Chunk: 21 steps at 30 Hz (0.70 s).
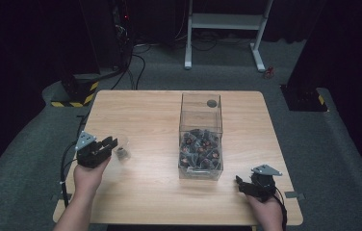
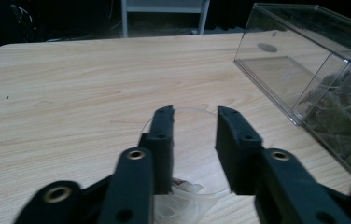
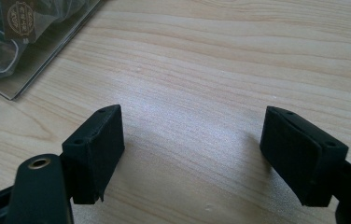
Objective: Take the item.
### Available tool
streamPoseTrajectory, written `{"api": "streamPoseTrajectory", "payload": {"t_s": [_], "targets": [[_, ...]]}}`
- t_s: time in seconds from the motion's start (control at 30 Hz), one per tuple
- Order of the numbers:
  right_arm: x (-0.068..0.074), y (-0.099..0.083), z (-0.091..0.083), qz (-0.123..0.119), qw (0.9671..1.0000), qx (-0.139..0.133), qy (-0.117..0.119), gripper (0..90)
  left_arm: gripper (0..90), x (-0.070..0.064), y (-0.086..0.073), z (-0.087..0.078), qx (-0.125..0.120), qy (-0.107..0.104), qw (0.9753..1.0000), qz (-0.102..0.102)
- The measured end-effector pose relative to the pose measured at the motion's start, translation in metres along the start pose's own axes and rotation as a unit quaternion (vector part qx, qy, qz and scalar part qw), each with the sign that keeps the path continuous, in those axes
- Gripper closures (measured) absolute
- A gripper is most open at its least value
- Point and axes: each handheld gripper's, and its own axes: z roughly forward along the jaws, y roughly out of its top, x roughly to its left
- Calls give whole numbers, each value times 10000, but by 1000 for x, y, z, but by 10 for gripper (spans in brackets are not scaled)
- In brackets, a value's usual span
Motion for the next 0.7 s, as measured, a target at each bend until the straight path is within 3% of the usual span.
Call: {"api": "streamPoseTrajectory", "payload": {"t_s": [0.27, 0.4, 0.7], "targets": [[0, 0, 0, -5, 10000, -4, -2, 218, 465, 4, -5, -13, -79, 14, 9999, -90], [0, 0, 0, -5, 10000, -6, -3, 218, 379, 8, -14, -19, 20, -37, 9999, -151], [0, 0, 0, -5, 10000, -5, -4, 218, 339, 18, -37, -32, 292, -71, 9993, -221]]}}
